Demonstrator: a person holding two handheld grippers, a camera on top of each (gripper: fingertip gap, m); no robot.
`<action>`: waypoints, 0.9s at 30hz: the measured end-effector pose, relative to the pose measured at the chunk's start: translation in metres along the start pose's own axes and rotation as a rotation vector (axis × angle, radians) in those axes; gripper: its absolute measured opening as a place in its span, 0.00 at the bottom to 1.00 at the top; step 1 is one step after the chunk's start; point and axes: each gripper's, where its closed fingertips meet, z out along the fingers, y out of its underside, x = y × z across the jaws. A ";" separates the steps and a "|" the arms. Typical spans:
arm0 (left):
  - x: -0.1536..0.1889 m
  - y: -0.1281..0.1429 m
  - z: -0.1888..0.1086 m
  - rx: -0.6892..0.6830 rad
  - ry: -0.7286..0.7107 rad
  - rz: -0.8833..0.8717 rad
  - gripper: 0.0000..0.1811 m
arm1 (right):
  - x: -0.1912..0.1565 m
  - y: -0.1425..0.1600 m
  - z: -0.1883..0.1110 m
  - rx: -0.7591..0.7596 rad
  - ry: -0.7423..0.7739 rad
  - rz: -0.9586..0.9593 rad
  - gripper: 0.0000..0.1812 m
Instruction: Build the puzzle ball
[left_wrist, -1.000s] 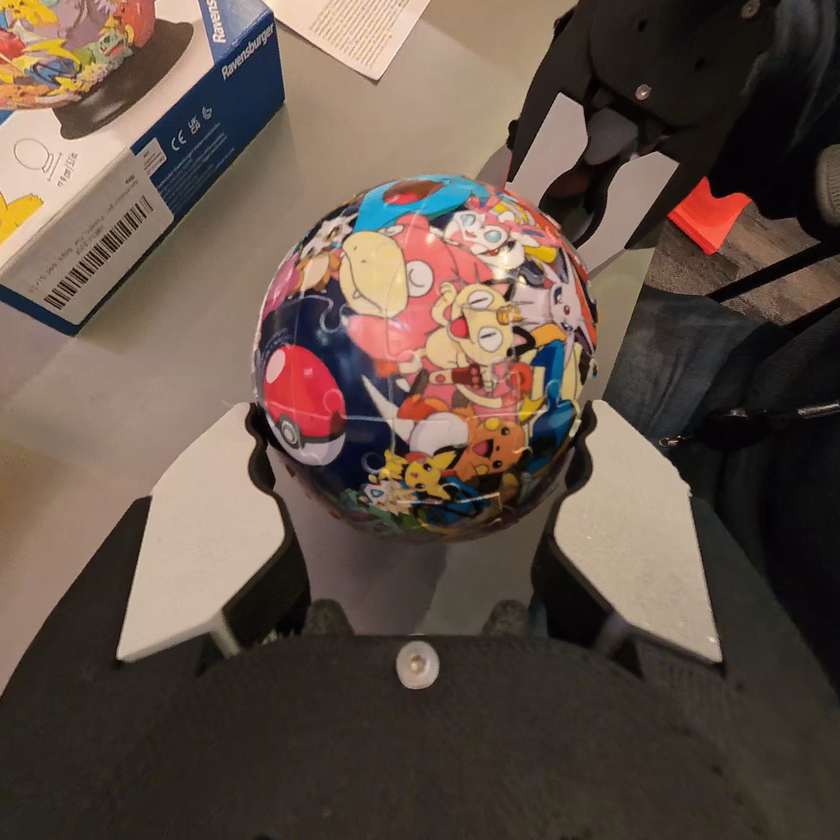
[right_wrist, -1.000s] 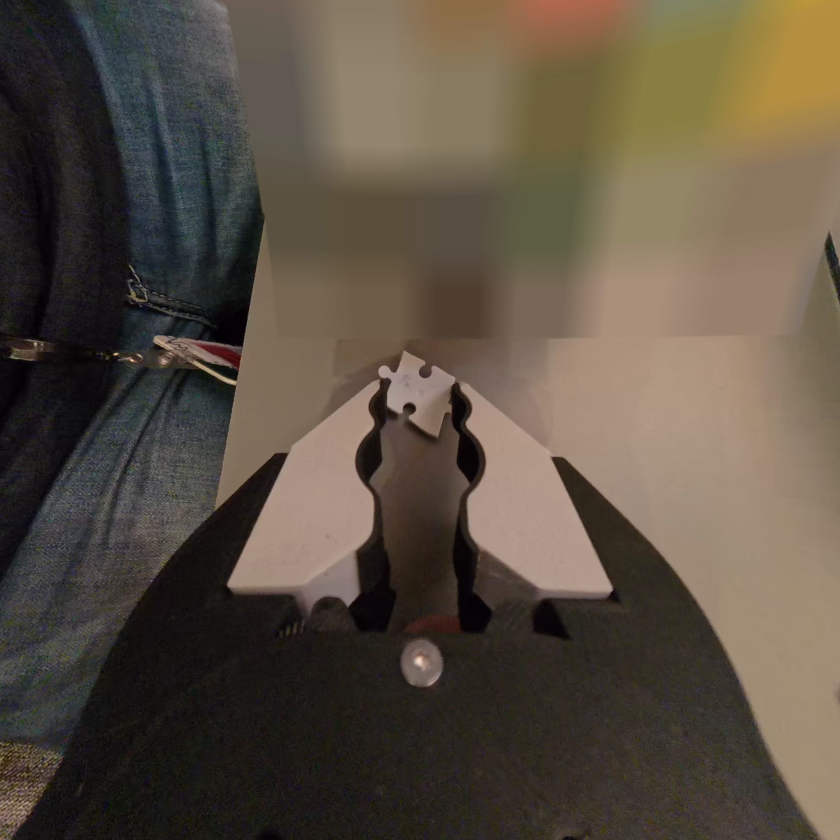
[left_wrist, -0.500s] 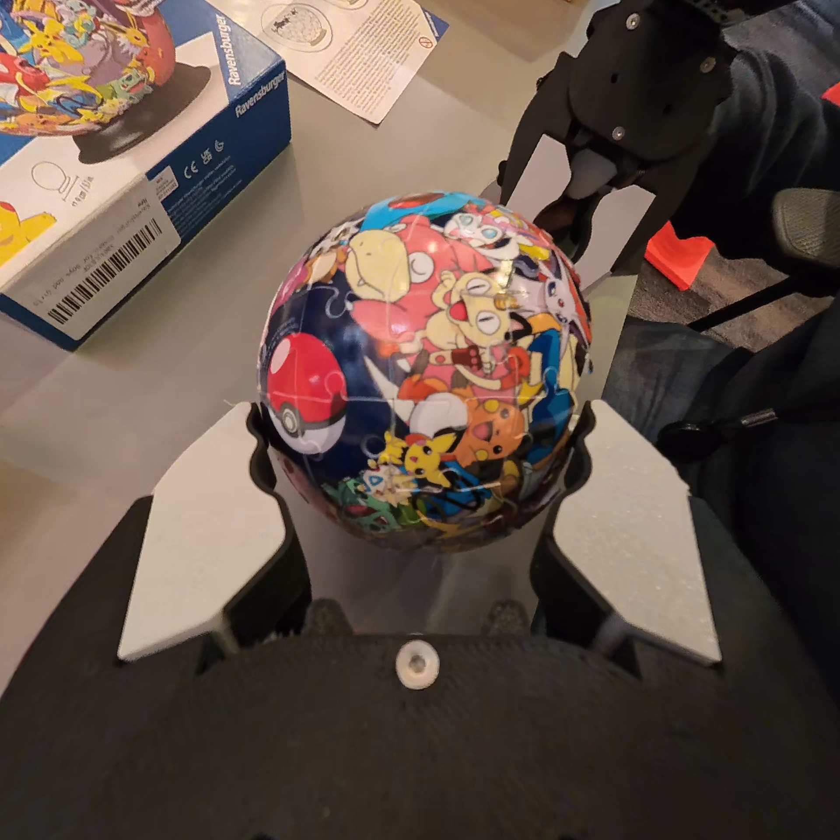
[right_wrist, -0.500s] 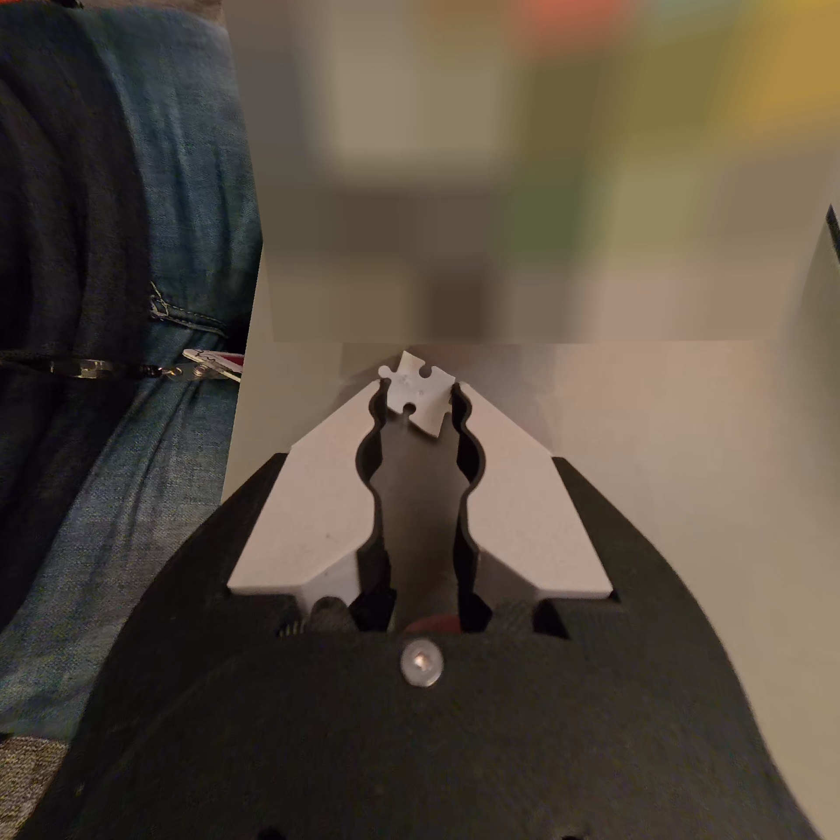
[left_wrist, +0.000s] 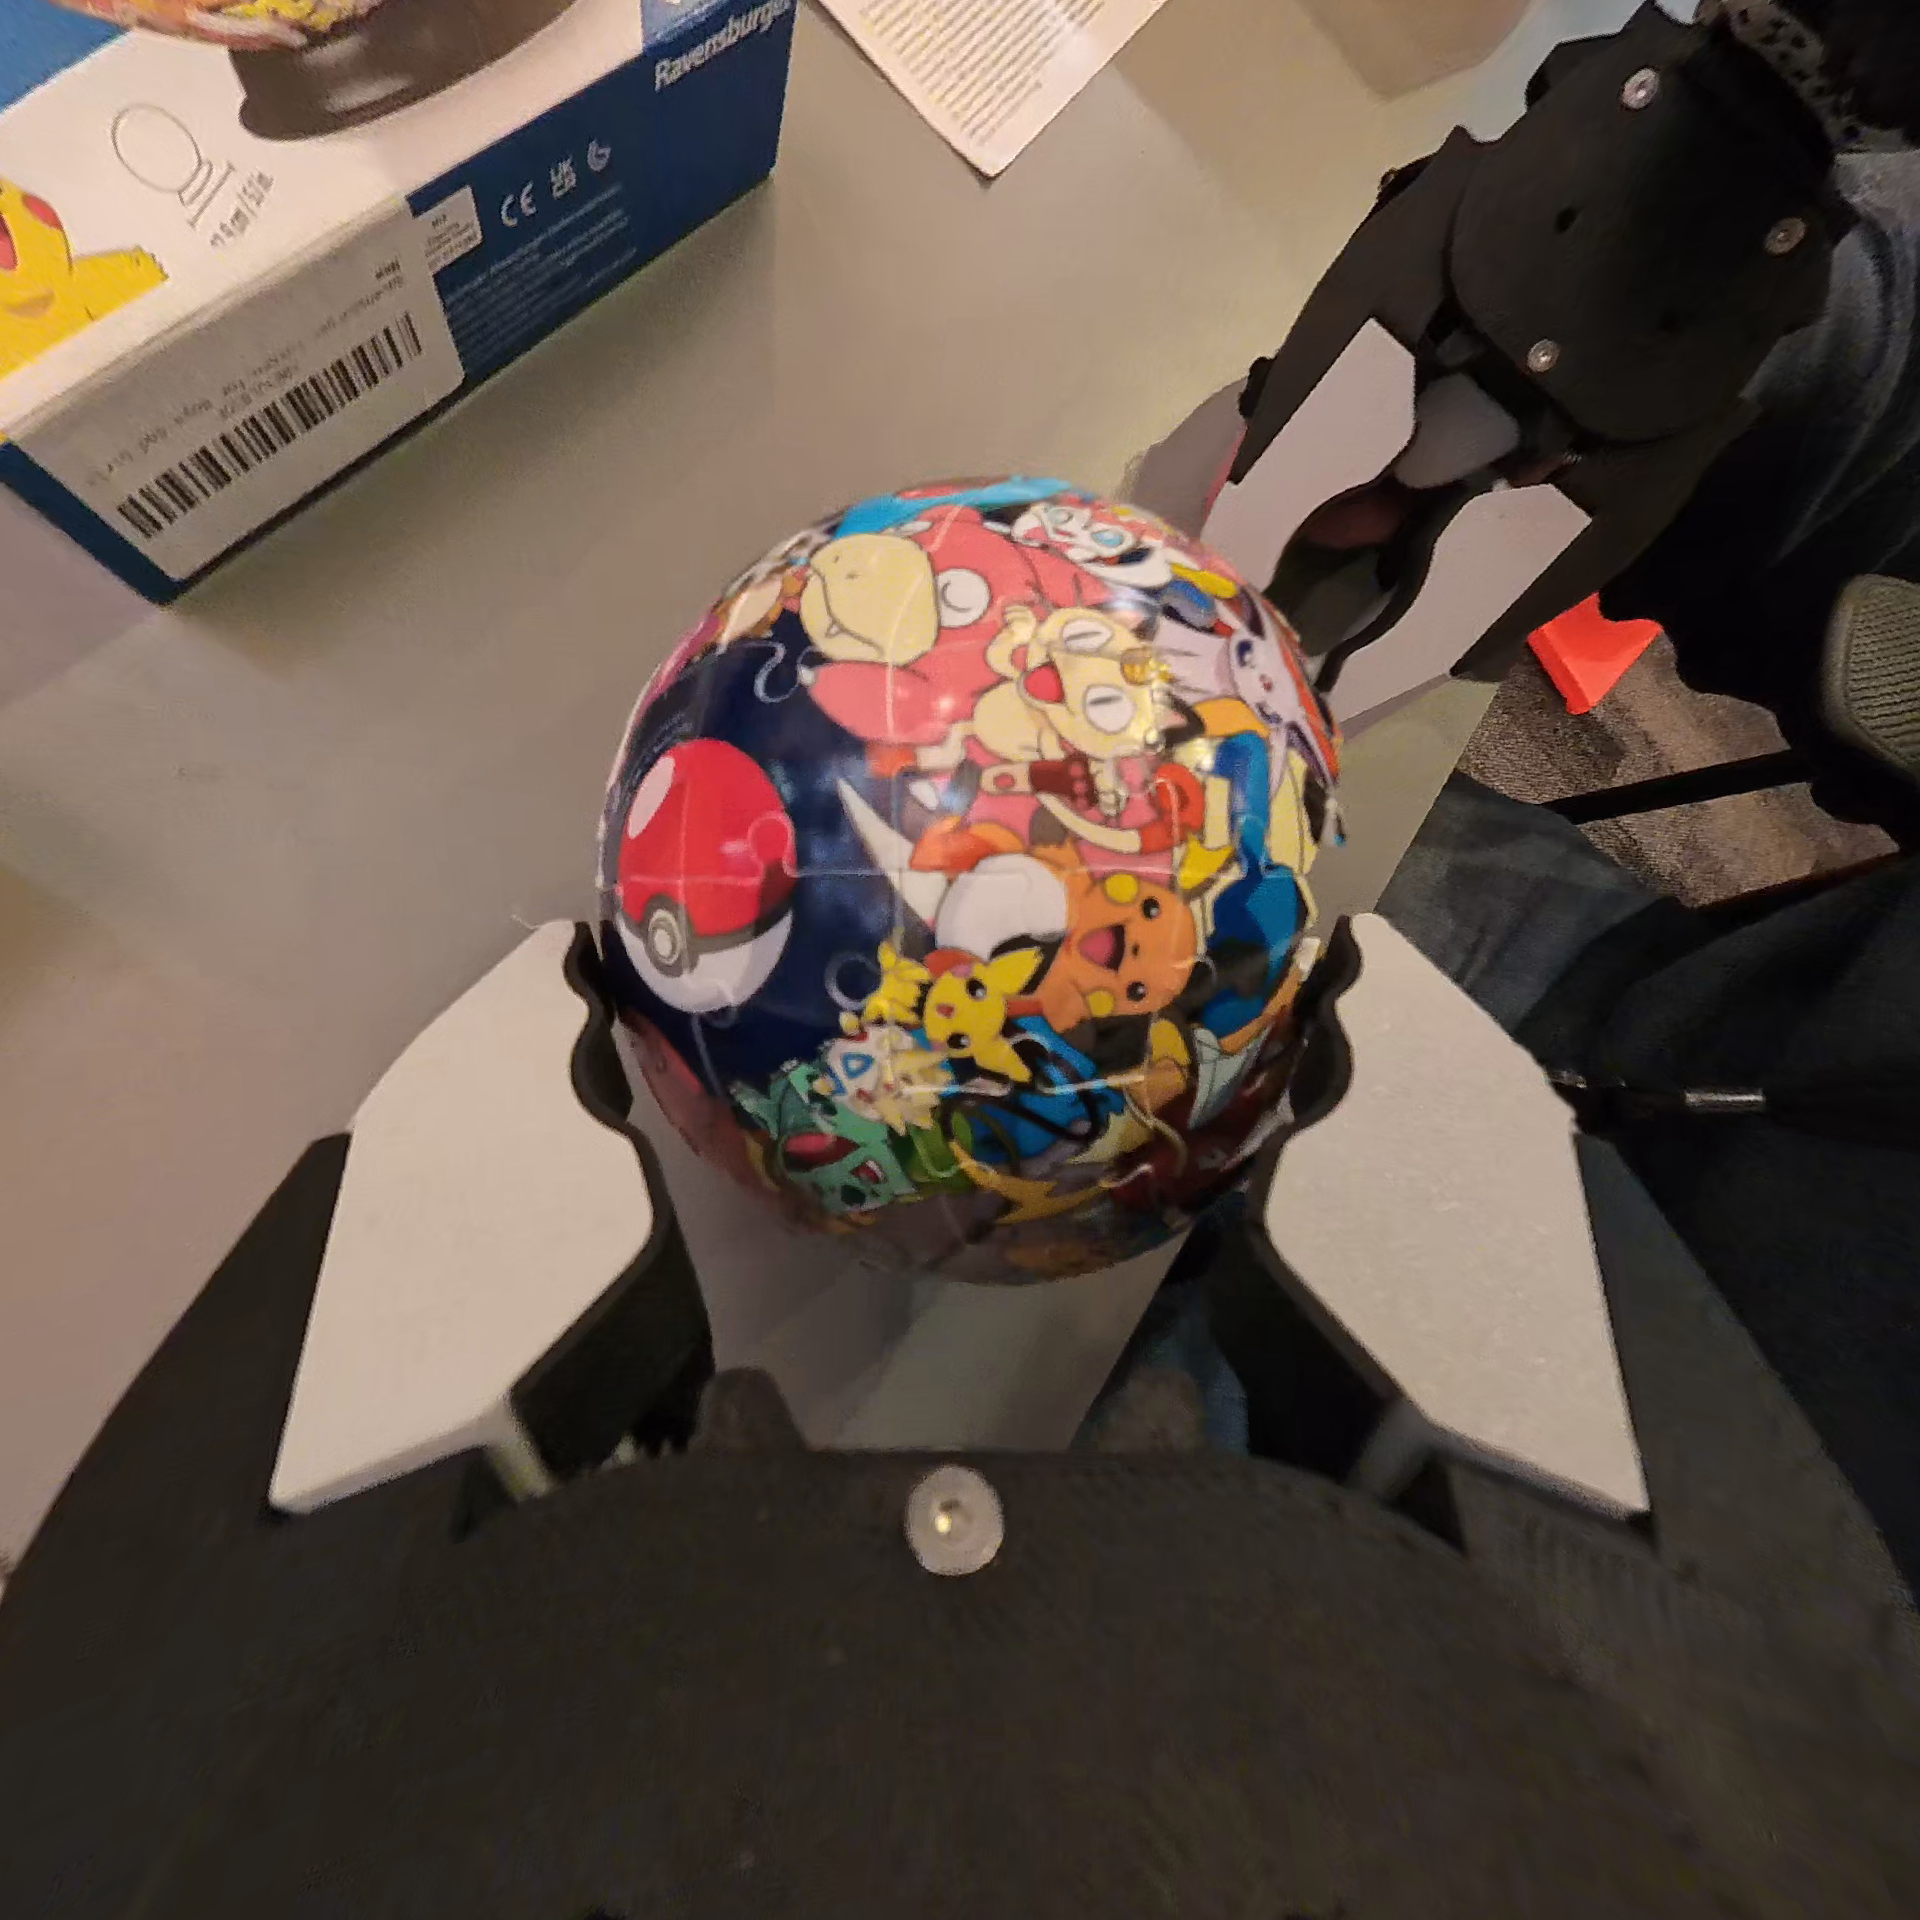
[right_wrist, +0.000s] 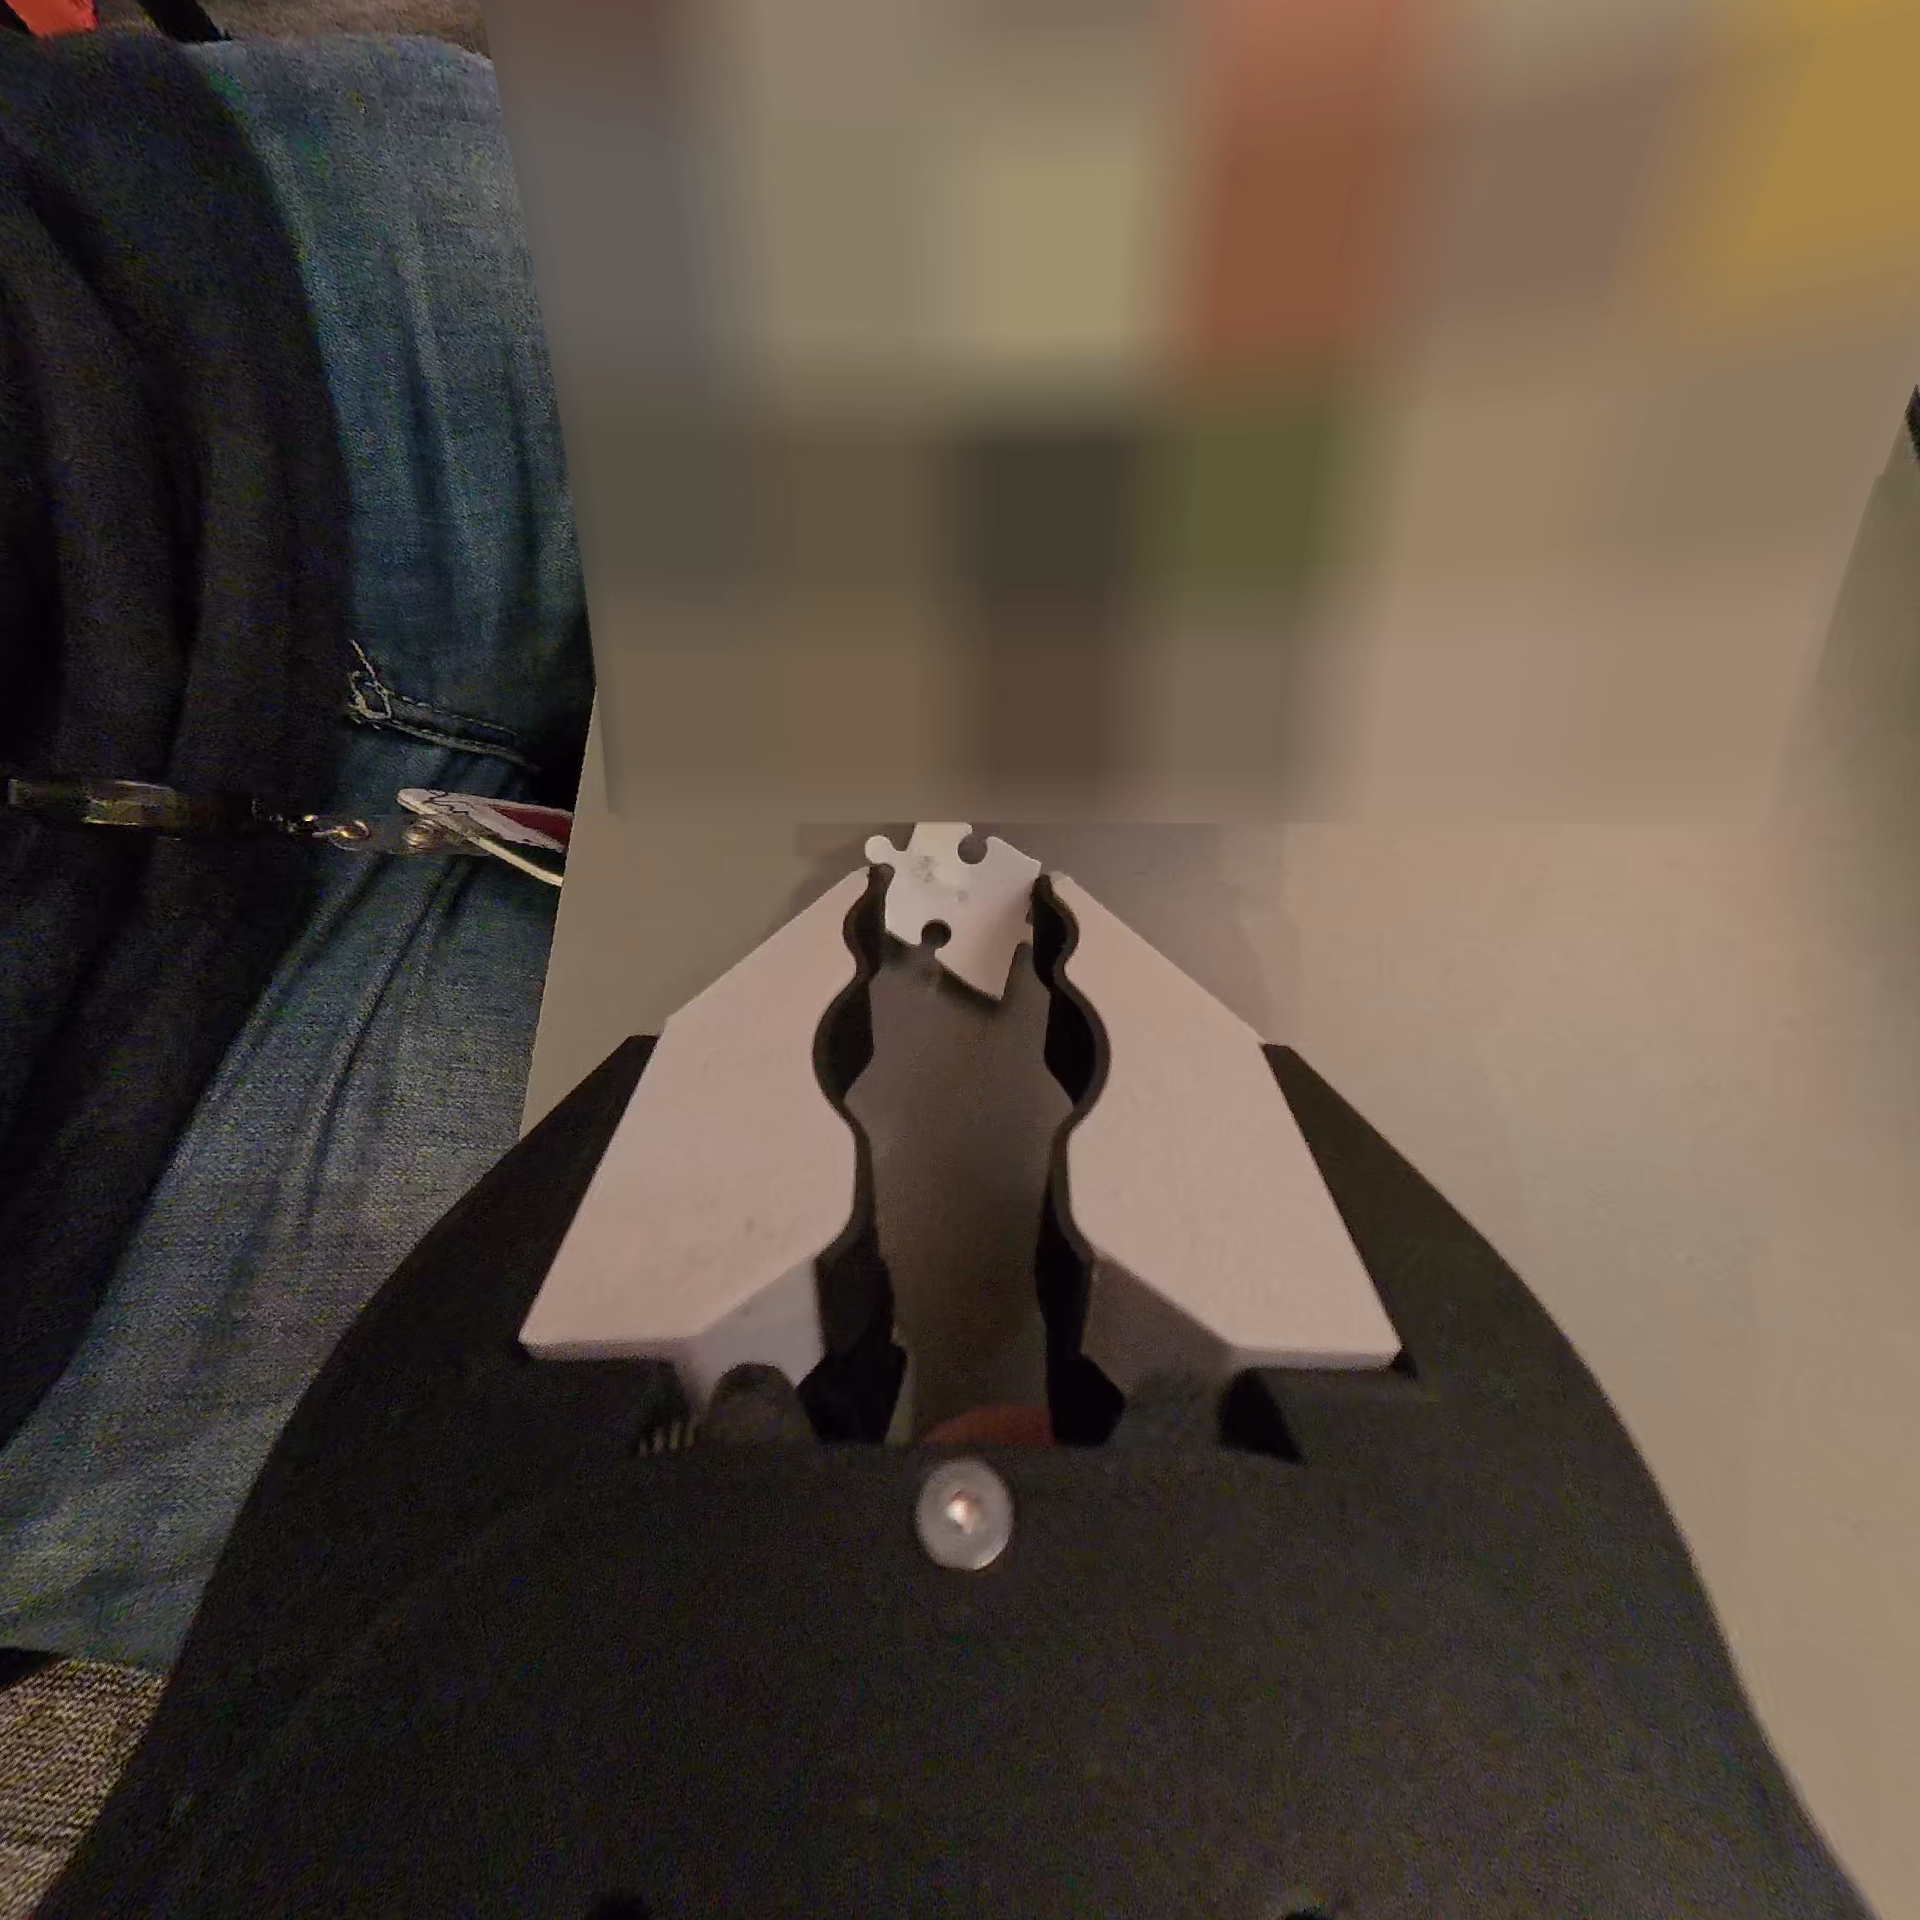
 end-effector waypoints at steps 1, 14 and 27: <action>-0.001 0.000 -0.001 -0.007 -0.014 -0.004 0.69 | 0.000 0.000 0.000 0.002 -0.001 -0.001 0.14; 0.000 -0.002 -0.003 -0.014 -0.056 -0.022 0.69 | -0.001 -0.001 -0.001 0.013 0.005 -0.010 0.15; -0.001 -0.003 -0.004 -0.014 -0.041 -0.017 0.68 | 0.007 -0.005 -0.003 0.030 0.042 0.025 0.24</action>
